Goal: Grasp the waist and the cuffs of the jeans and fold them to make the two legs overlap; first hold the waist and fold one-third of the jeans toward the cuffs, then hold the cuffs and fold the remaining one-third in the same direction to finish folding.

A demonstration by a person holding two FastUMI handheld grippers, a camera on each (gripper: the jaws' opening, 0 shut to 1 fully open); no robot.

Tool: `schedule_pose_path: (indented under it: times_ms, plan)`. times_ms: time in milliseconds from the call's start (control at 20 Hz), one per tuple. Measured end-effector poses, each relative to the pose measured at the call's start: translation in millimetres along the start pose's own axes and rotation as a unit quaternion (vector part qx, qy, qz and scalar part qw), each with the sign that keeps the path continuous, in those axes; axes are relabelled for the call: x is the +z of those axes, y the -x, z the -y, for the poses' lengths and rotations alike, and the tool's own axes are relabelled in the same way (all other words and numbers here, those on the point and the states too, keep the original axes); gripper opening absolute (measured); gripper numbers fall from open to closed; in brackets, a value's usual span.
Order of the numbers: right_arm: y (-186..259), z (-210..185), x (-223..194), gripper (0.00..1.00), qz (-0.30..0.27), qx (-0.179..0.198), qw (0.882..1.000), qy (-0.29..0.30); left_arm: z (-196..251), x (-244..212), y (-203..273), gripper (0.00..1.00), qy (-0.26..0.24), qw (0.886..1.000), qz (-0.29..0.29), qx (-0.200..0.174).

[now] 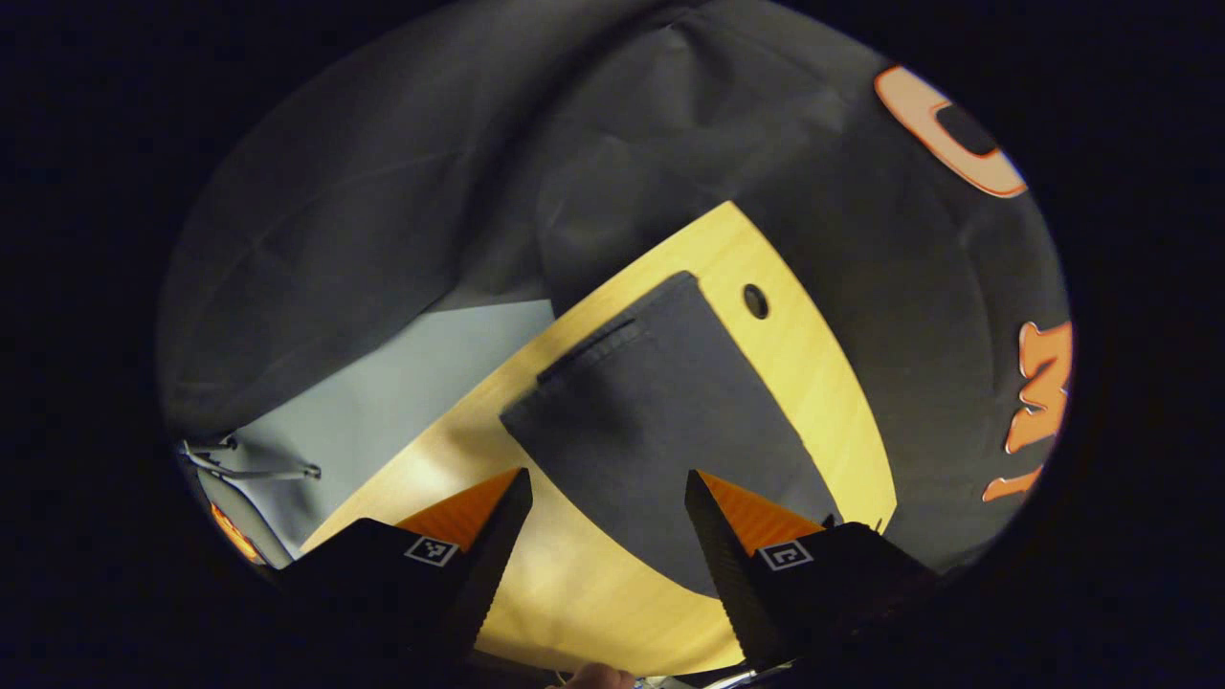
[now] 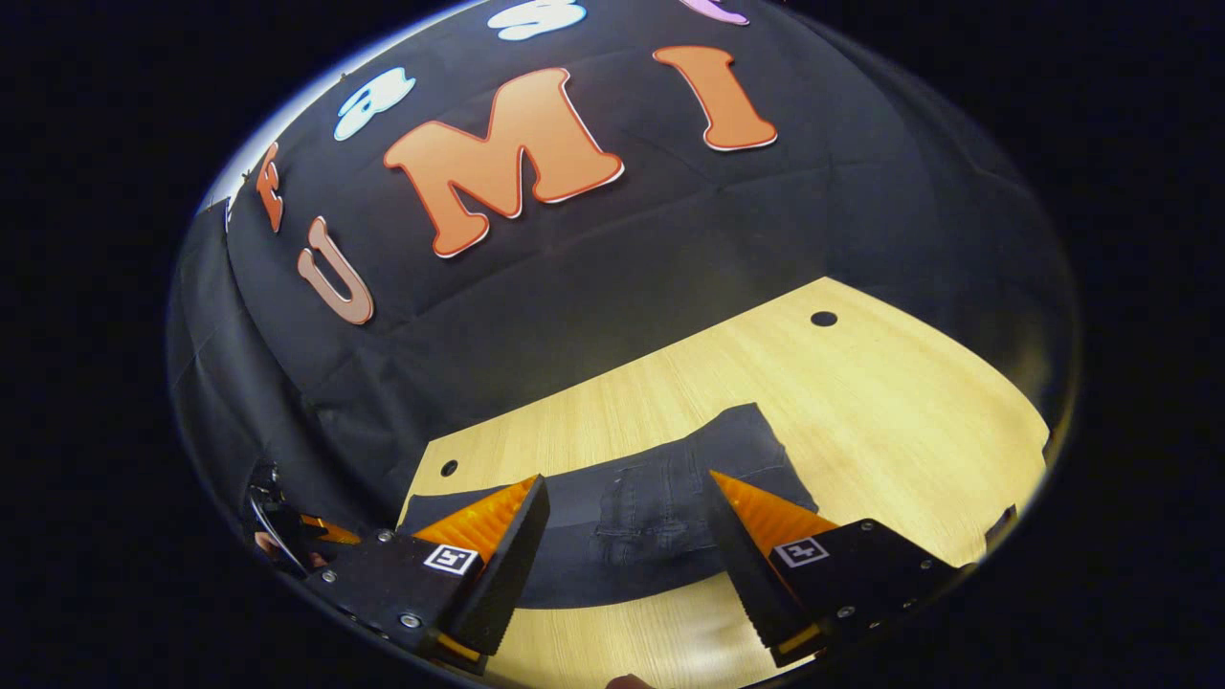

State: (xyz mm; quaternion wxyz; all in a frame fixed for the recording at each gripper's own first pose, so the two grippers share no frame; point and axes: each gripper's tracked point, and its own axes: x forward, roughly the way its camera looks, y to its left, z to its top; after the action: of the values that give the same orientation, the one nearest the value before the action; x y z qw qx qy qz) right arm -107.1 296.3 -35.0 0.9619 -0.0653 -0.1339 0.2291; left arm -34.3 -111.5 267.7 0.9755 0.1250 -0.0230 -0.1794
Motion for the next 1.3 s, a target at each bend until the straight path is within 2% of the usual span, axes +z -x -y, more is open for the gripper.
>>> schedule_pose_path:
  times_ms: [250, 450, 650, 700, 800, 950, 1050, 1100, 1150, 1200, 1250, 1300]
  plan:
    - [14.9, 6.1, 5.3, 0.97, 0.018, -0.013, 1.000, -0.007, -21.4, 11.0, -52.4, 0.98, 0.027, 0.997, -0.032, 0.062]
    - [21.5, 11.1, 10.6, 0.97, 0.027, -0.020, 0.999, -0.015, -22.2, 16.9, -82.7, 0.98, 0.029, 0.995, -0.035, 0.088]
    - [24.1, 15.5, 18.2, 0.97, 0.034, -0.026, 0.999, -0.022, 6.4, 39.8, -96.2, 0.98, 0.004, 0.997, -0.010, 0.072]
    - [25.5, 17.5, 19.3, 0.97, 0.035, -0.027, 0.999, -0.024, 15.7, 43.9, -99.6, 0.94, -0.004, 0.997, -0.011, 0.073]
    - [26.5, 18.5, 20.9, 0.97, 0.035, -0.029, 0.999, -0.024, 33.3, 48.6, -107.2, 0.98, -0.020, 0.997, -0.008, 0.069]
    - [25.7, 23.9, 20.4, 0.97, 0.031, -0.038, 0.999, -0.021, 49.9, 55.6, -123.2, 0.98, -0.067, 0.995, -0.004, 0.072]
    - [22.7, 24.1, 19.7, 0.97, 0.028, -0.039, 0.999, -0.021, 49.4, 52.1, -129.8, 0.98, -0.106, 0.989, -0.007, 0.105]
    - [21.2, 23.7, 19.6, 0.97, 0.029, -0.040, 0.999, -0.022, 46.7, 52.2, -134.8, 0.95, -0.135, 0.984, 0.002, 0.119]
    - [18.8, 22.3, 19.4, 0.97, 0.027, -0.039, 0.999, -0.022, 45.0, 51.8, -138.3, 0.95, -0.179, 0.973, 0.013, 0.144]
    - [16.2, 22.5, 16.8, 0.97, 0.024, -0.040, 0.999, -0.023, 47.9, 48.0, -135.1, 0.95, -0.229, 0.961, 0.032, 0.150]
    - [14.2, 22.1, 16.1, 0.97, 0.023, -0.039, 0.999, -0.023, 55.8, 53.8, -148.7, 0.95, -0.258, 0.956, 0.071, 0.124]
    - [11.7, 21.8, 15.8, 0.97, 0.020, -0.038, 0.999, -0.021, 63.0, 52.4, -143.3, 0.85, -0.277, 0.951, 0.096, 0.099]
